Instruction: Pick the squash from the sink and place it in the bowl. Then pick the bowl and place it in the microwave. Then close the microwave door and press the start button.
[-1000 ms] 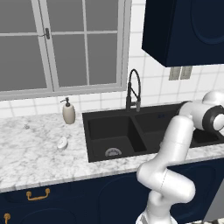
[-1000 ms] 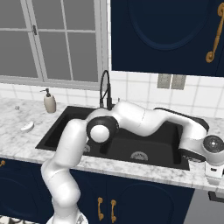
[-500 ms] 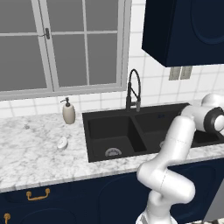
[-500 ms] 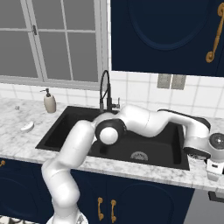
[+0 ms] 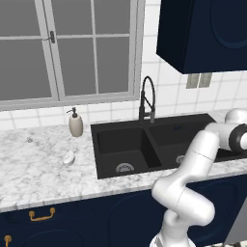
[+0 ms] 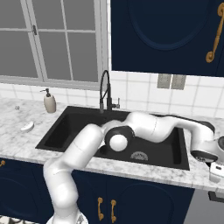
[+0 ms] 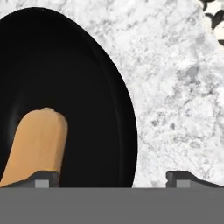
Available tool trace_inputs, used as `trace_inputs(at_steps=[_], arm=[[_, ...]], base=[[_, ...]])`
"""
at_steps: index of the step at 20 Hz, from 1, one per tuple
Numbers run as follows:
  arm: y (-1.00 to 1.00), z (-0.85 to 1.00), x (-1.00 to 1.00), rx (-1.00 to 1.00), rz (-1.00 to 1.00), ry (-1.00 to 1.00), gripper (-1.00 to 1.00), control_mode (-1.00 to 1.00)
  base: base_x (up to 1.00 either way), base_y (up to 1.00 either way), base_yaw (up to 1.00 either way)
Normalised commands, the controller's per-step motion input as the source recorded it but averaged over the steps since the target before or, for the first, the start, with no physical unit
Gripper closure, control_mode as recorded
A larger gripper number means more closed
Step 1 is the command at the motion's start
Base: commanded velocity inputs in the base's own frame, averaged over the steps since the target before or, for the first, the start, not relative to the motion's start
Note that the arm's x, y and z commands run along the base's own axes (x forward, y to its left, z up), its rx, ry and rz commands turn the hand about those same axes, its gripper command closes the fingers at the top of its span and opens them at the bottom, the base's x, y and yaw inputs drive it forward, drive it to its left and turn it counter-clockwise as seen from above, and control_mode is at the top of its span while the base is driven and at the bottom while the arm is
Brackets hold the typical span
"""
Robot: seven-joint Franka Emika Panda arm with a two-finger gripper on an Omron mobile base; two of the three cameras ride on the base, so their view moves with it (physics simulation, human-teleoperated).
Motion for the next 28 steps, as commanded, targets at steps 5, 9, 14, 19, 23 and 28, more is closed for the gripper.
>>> trace_inputs(at_steps=[5, 9, 14, 19, 23, 28], arm=[[0.06, -0.37, 0.27, 0.0, 0.0, 0.04, 1.0, -1.0], [0.01, -0.21, 0.08, 0.0, 0.0, 0.0, 1.0, -1.0], [0.33, -0.01, -0.28, 0.0, 0.05, 0.0, 1.0, -1.0], [0.85, 0.02, -0.31, 0.0, 0.13, 0.03, 1.0, -1.0], [0.92, 0.18, -0.22, 0.0, 0.14, 0.0, 1.0, -1.0], [0.65, 0.58, -0.33, 0.0, 0.15, 0.0, 1.0, -1.0]], base=[[0.0, 0.0, 0.0], [0.0, 0.0, 0.0], [0.0, 0.0, 0.0], [0.0, 0.0, 0.0], [0.0, 0.0, 0.0], [0.0, 0.0, 0.0]])
